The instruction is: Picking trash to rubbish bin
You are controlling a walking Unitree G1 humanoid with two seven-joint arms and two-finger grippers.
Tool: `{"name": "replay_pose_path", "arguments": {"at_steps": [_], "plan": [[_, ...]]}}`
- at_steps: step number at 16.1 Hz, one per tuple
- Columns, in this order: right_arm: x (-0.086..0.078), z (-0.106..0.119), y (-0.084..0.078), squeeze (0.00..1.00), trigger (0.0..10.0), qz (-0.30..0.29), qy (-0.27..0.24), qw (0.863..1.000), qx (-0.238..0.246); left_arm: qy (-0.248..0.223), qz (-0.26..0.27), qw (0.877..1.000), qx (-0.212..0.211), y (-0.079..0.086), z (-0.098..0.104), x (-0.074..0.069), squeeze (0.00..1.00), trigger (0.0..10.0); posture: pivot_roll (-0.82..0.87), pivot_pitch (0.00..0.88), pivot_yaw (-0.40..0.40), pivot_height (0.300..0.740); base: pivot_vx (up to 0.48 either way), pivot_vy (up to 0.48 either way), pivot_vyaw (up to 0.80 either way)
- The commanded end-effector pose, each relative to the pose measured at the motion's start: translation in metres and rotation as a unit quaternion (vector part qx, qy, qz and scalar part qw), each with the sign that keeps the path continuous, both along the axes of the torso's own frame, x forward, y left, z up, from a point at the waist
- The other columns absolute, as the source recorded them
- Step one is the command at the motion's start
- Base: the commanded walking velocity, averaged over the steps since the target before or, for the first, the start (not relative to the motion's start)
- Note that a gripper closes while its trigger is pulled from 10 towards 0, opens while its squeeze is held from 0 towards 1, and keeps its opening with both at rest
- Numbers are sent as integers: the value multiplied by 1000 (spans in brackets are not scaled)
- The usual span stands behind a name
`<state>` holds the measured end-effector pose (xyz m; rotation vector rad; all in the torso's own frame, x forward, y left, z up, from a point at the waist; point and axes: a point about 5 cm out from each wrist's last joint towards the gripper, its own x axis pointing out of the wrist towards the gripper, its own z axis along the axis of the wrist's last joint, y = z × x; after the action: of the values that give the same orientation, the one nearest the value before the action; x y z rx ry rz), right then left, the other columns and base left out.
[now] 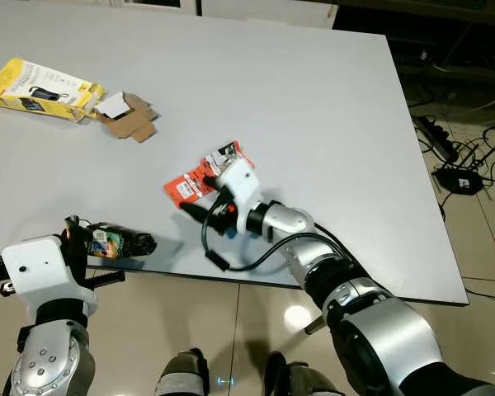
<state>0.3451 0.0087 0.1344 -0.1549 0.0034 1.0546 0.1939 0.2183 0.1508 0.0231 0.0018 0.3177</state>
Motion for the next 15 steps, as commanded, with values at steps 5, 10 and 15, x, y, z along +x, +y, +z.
{"name": "replay_pose_path", "arguments": {"at_steps": [5, 10, 15], "plan": [[-4, 14, 25, 0, 10000, 11, -63, 997, -40, 1, -1, 1000, -6, -2, 0, -2, 0, 10000, 214, 267, -59, 740, 0, 0, 0], [-4, 36, 48, 0, 10000, 10, -104, 994, -39, -2, 3, 1000, -5, -1, 0, -1, 0, 10000, 217, 265, -61, 740, 0, 0, 0], [-1, 16, 38, 0, 10000, 7, -61, 992, -112, 0, 4, 1000, -8, -2, -1, -1, 0, 10000, 217, 259, -70, 740, 0, 0, 0]]}}
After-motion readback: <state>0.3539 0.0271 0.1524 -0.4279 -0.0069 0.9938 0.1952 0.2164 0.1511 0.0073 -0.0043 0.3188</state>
